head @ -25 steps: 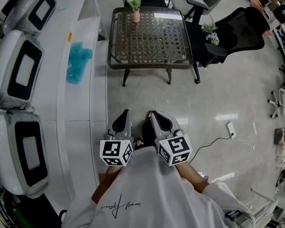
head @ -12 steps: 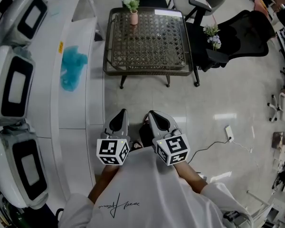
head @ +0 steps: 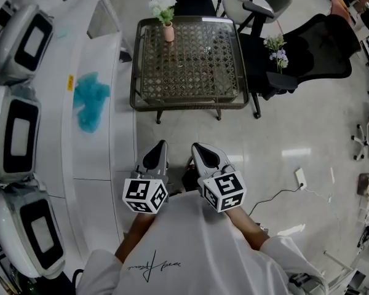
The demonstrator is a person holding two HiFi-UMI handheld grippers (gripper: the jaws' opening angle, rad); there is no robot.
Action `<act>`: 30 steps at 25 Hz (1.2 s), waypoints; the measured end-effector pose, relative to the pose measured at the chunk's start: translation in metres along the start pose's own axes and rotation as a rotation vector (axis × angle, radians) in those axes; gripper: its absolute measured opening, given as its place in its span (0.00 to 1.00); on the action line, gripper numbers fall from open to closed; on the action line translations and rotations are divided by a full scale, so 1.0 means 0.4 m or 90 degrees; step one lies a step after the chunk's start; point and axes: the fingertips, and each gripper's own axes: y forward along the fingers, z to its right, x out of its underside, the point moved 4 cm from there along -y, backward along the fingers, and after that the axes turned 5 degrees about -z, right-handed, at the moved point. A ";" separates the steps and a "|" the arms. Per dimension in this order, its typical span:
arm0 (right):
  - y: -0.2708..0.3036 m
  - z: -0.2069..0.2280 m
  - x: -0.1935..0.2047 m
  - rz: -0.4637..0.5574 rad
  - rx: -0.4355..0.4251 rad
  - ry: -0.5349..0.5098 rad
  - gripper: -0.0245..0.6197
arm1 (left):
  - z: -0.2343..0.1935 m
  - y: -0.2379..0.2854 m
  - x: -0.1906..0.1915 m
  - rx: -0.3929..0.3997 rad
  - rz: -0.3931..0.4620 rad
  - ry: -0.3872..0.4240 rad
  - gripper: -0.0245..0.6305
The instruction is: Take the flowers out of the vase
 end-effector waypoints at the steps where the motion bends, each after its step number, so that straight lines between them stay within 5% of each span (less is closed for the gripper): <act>1: 0.004 0.014 -0.003 0.002 -0.001 0.001 0.05 | 0.003 0.013 -0.003 0.000 0.000 0.001 0.03; 15: 0.015 0.191 -0.058 0.032 0.020 0.025 0.05 | 0.043 0.136 -0.054 -0.002 0.027 0.011 0.03; 30: 0.096 0.237 -0.075 0.002 0.019 0.050 0.05 | -0.018 0.209 -0.073 -0.020 0.007 -0.016 0.03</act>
